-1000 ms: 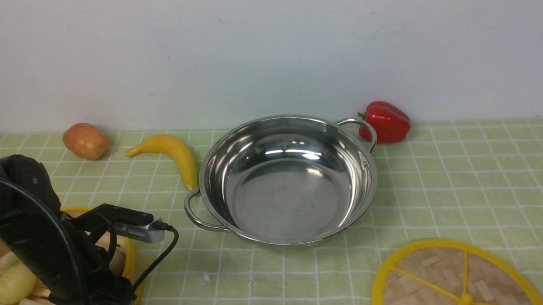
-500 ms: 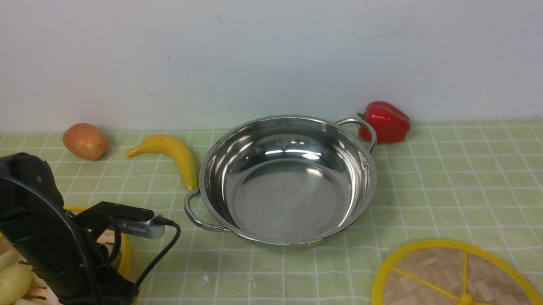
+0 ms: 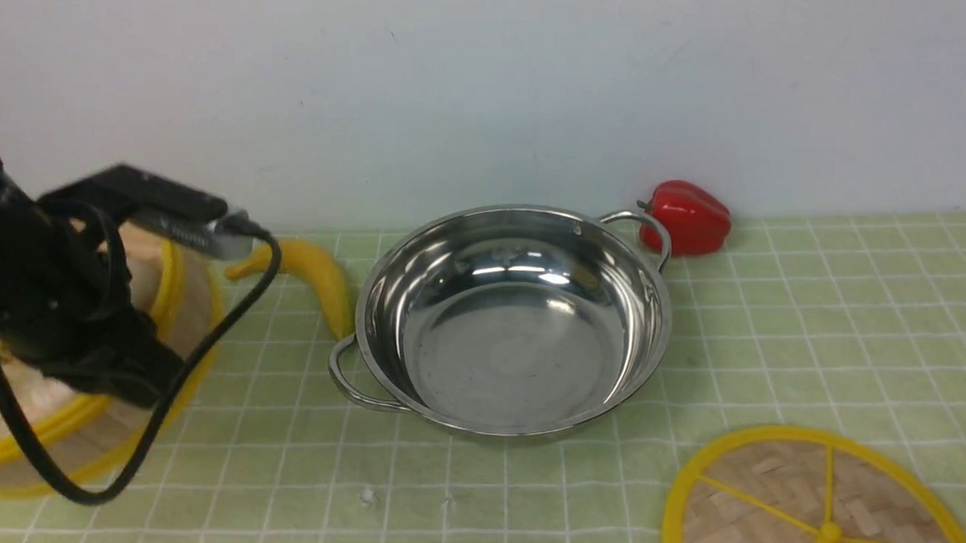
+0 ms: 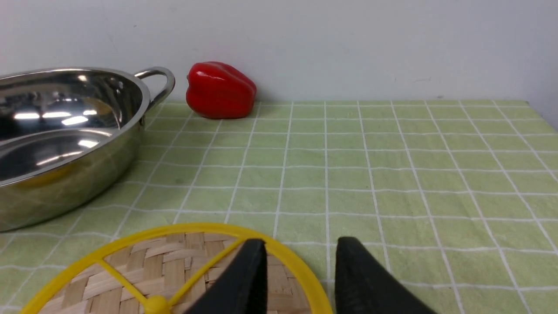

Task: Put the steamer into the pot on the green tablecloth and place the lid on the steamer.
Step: 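Grasp the rim of the steamer basket holding the buns with the left gripper, then place the bamboo steamer basket with dumplings into the steel pot with the left gripper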

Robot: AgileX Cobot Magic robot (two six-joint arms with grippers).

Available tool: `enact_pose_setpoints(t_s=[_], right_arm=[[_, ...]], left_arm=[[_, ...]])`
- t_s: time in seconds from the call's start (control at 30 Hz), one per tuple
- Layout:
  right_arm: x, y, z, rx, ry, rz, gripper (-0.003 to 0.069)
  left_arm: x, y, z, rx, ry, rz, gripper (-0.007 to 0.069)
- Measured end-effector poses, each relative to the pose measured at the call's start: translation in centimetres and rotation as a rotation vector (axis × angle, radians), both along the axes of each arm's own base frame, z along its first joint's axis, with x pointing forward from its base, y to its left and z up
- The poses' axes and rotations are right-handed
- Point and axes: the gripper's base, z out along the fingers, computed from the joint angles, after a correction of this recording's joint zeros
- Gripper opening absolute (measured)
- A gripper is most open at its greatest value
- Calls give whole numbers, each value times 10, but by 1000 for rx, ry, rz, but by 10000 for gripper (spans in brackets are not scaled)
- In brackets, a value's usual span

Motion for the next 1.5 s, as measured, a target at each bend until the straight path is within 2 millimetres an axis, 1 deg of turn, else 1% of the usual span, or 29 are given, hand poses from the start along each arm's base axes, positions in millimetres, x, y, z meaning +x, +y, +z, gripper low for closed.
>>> enact_pose_setpoints(t_s=[0.03, 0.07, 0.1, 0.17, 0.2, 0.23, 0.27, 0.3, 0.33, 0.37, 0.4, 0.43, 0.47, 0.53, 0.57, 0.6, 0.73, 0.8, 0.83, 0.87, 0.93, 1.03, 1.07, 1.1, 1.13, 1.2, 1.37, 1.5], right_arm=[[0, 0, 0, 0, 0, 0, 243], [0, 0, 0, 0, 0, 0, 243], [0, 0, 0, 0, 0, 0, 243], [0, 0, 0, 0, 0, 0, 243], [0, 0, 0, 0, 0, 0, 243], [0, 0, 0, 0, 0, 0, 243], [0, 0, 0, 0, 0, 0, 243], [0, 0, 0, 0, 0, 0, 243], [0, 0, 0, 0, 0, 0, 243], [0, 0, 0, 0, 0, 0, 243], [0, 0, 0, 0, 0, 0, 243], [0, 0, 0, 0, 0, 0, 243], [0, 0, 0, 0, 0, 0, 243], [0, 0, 0, 0, 0, 0, 243], [0, 0, 0, 0, 0, 0, 243], [0, 0, 0, 0, 0, 0, 243], [0, 0, 0, 0, 0, 0, 243], [0, 0, 0, 0, 0, 0, 243], [0, 0, 0, 0, 0, 0, 243], [0, 0, 0, 0, 0, 0, 243], [0, 0, 0, 0, 0, 0, 243], [0, 0, 0, 0, 0, 0, 243], [0, 0, 0, 0, 0, 0, 243], [0, 0, 0, 0, 0, 0, 243], [0, 0, 0, 0, 0, 0, 243], [0, 0, 0, 0, 0, 0, 243], [0, 0, 0, 0, 0, 0, 243], [0, 0, 0, 0, 0, 0, 243]], left_arm=[[5, -14, 20, 13, -76, -60, 26], [5, -16, 21, 14, -83, -68, 26], [11, -41, 35, 7, -131, -157, 26], [16, -66, 39, -1, -145, -238, 26], [17, -69, 39, -1, -146, -248, 26], [23, -96, 36, 9, -144, -330, 26], [23, -99, 36, 11, -143, -341, 26], [30, -130, 25, 45, -127, -436, 26], [34, -145, 18, 79, -123, -491, 26], [35, -148, 18, 84, -129, -503, 26], [39, -162, 11, 117, -126, -553, 26], [46, -181, 1, 172, -128, -630, 26], [49, -191, -4, 202, -129, -679, 26], [56, -207, -12, 237, -137, -762, 26], [56, -208, -14, 239, -133, -765, 26], [61, -219, -18, 250, -143, -823, 26], [70, -230, -27, 261, -141, -868, 26], [73, -233, -36, 271, -124, -877, 26], [74, -233, -37, 272, -121, -877, 26], [76, -234, -46, 277, -99, -880, 26], [78, -236, -55, 284, -74, -884, 26], [81, -239, -75, 290, -20, -891, 26], [81, -239, -75, 290, -20, -891, 26], [83, -241, -84, 285, 3, -895, 26], [83, -242, -86, 286, 7, -897, 27], [84, -244, -97, 279, 34, -901, 29], [86, -246, -111, 282, 67, -904, 29], [86, -246, -116, 284, 79, -901, 29]])
